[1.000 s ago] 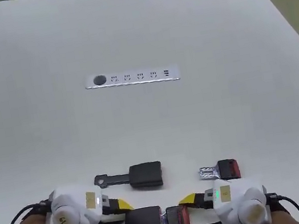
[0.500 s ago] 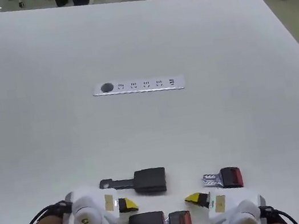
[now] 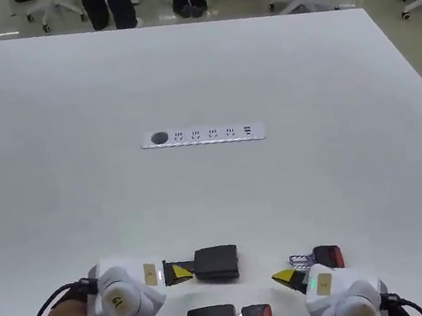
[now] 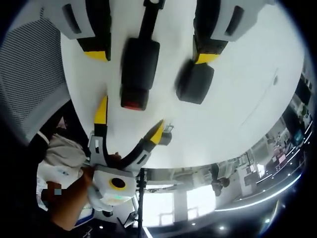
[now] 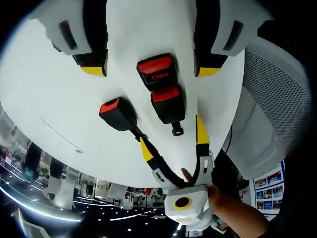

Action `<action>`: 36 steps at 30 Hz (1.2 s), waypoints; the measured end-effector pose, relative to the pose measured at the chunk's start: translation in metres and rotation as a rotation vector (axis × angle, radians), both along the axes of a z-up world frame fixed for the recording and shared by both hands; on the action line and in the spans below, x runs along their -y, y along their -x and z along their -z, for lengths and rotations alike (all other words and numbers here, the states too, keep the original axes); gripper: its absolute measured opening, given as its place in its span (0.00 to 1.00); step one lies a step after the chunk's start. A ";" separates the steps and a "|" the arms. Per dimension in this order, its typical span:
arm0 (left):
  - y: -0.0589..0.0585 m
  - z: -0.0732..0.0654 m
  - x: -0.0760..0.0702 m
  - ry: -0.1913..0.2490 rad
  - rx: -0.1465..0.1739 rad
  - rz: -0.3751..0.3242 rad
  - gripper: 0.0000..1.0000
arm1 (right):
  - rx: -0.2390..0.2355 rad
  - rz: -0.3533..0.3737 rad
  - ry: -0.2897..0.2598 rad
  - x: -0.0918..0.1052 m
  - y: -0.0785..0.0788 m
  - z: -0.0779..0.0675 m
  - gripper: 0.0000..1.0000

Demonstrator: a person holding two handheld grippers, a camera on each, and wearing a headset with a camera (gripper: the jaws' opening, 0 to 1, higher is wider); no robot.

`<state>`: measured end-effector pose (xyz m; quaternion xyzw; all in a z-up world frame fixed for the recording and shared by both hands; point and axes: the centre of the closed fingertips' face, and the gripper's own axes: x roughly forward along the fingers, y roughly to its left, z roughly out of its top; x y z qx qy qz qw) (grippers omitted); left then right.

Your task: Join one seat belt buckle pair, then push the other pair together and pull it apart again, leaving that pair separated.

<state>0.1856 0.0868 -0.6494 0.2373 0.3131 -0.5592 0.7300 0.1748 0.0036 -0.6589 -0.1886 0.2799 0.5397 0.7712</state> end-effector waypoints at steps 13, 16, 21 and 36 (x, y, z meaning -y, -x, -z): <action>-0.012 -0.017 -0.004 -0.019 0.043 -0.032 0.71 | 0.020 0.055 -0.022 0.030 -0.022 -0.014 0.71; -0.018 -0.021 -0.006 -0.021 0.046 -0.037 0.71 | 0.023 0.063 -0.025 0.037 -0.028 -0.018 0.71; -0.029 -0.028 -0.009 -0.022 0.044 -0.052 0.69 | 0.017 0.074 -0.022 0.052 -0.042 -0.025 0.71; -0.075 -0.027 -0.005 -0.005 0.044 -0.068 0.71 | -0.026 0.109 -0.035 0.079 -0.082 -0.023 0.77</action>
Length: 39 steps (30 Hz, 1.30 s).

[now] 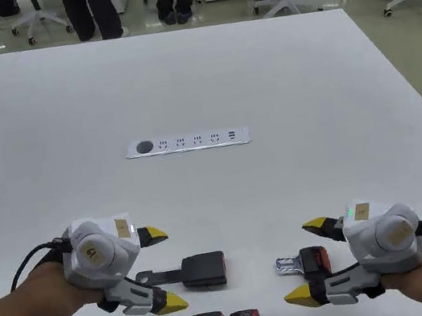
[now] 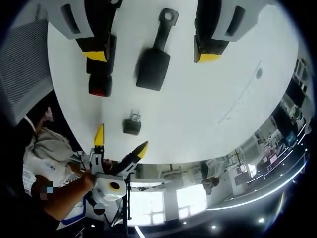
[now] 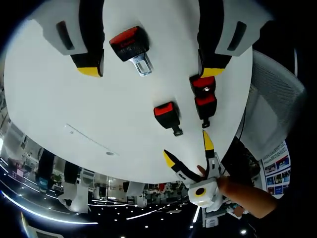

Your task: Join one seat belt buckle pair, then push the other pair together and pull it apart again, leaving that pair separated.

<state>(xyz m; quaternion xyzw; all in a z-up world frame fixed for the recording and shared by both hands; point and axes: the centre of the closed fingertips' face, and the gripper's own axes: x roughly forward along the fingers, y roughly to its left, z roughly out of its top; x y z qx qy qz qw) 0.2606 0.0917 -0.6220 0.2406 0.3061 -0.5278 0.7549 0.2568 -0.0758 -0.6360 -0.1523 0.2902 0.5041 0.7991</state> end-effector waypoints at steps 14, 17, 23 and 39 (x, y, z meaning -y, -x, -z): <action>-0.011 0.036 0.014 -0.013 -0.082 0.052 0.69 | -0.082 -0.016 0.052 0.029 -0.014 0.034 0.75; -0.012 0.043 0.018 -0.013 -0.098 0.061 0.68 | -0.100 -0.034 0.061 0.033 -0.016 0.040 0.72; -0.011 0.059 0.022 -0.019 -0.135 0.078 0.61 | -0.137 -0.096 0.075 0.032 -0.006 0.042 0.66; -0.013 0.061 0.023 -0.045 -0.081 0.158 0.41 | -0.104 -0.217 0.131 0.026 0.005 0.054 0.53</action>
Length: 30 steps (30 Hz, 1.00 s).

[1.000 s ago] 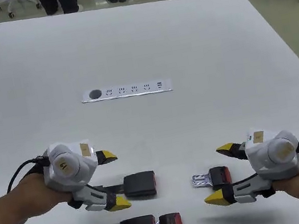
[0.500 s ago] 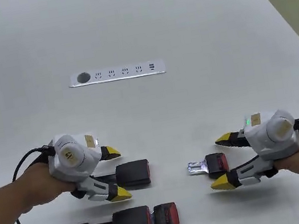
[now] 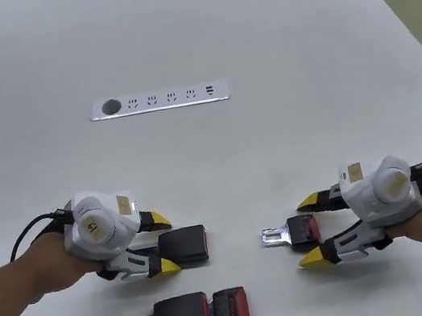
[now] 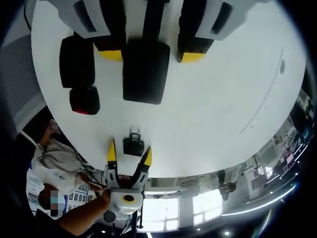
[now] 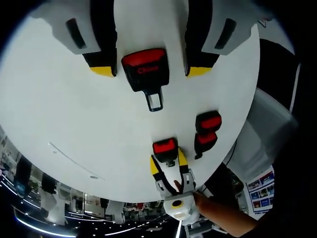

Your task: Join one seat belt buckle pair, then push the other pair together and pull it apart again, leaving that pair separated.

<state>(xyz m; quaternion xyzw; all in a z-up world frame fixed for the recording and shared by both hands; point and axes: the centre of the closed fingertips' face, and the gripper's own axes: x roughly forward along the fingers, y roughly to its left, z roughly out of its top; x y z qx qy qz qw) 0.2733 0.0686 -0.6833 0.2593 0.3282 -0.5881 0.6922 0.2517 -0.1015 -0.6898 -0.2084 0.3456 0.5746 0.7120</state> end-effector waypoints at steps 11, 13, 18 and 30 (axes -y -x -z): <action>0.004 0.002 0.003 -0.004 0.000 0.050 0.34 | 0.049 -0.031 0.034 0.006 -0.005 0.002 0.34; 0.004 0.004 0.002 -0.002 -0.001 0.049 0.34 | 0.051 -0.032 0.024 0.007 -0.005 0.002 0.34; 0.004 0.004 0.001 0.004 -0.003 0.045 0.33 | 0.050 -0.024 0.006 0.009 -0.006 0.000 0.34; 0.003 0.002 0.001 0.012 -0.010 0.054 0.33 | 0.045 -0.006 -0.024 0.012 -0.010 0.000 0.34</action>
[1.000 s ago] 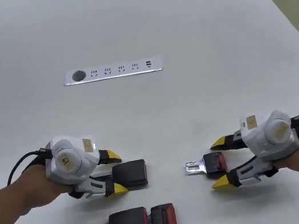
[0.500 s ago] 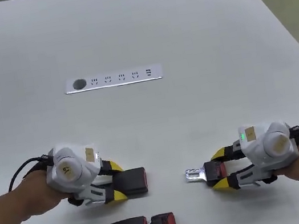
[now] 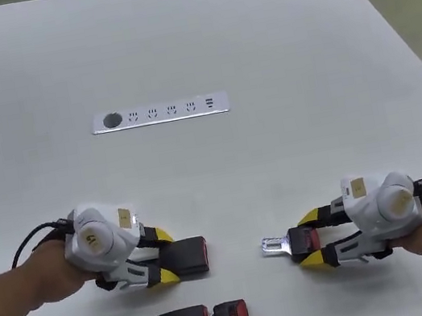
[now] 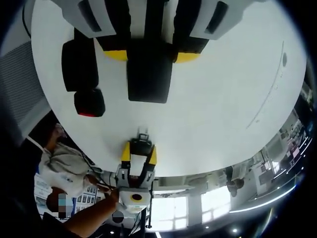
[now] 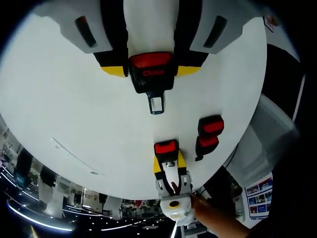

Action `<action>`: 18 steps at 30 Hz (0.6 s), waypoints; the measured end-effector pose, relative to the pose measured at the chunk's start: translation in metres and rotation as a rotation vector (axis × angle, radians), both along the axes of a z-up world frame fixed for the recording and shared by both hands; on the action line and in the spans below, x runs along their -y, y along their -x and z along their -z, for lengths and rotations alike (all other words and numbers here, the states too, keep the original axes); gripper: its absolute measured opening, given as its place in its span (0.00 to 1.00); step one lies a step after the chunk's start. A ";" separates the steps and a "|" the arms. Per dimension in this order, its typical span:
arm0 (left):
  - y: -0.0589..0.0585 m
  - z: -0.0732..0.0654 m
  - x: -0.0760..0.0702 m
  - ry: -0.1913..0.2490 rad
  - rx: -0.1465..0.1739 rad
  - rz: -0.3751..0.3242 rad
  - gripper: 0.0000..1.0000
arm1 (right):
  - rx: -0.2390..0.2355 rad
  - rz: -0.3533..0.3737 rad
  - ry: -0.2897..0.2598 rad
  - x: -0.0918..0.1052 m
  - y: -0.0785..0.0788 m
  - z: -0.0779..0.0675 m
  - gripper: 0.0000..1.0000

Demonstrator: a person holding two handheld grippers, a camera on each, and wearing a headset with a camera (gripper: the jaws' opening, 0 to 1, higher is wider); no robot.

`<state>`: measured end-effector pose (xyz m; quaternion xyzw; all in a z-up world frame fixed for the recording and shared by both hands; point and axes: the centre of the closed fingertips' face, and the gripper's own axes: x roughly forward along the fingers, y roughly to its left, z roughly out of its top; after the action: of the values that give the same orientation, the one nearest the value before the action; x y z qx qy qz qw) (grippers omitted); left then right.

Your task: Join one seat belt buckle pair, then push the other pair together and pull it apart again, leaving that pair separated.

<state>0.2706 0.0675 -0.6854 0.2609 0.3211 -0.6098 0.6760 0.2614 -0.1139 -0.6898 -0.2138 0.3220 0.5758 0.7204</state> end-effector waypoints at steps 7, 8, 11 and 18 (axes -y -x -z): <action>-0.002 0.001 -0.001 0.003 -0.002 -0.002 0.33 | 0.000 -0.002 -0.005 -0.005 0.000 -0.003 0.34; -0.002 0.001 -0.002 0.004 -0.002 -0.002 0.33 | 0.002 -0.003 -0.007 -0.006 0.000 -0.003 0.34; -0.002 0.001 -0.001 0.007 -0.006 -0.005 0.33 | 0.005 -0.009 -0.011 -0.016 0.000 -0.006 0.34; -0.002 -0.001 0.000 0.007 -0.010 -0.008 0.33 | 0.007 -0.038 -0.020 -0.029 -0.003 -0.009 0.34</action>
<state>0.2729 0.0678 -0.6849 0.2544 0.3234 -0.6093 0.6778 0.2640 -0.0853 -0.6812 -0.2146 0.3098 0.5918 0.7126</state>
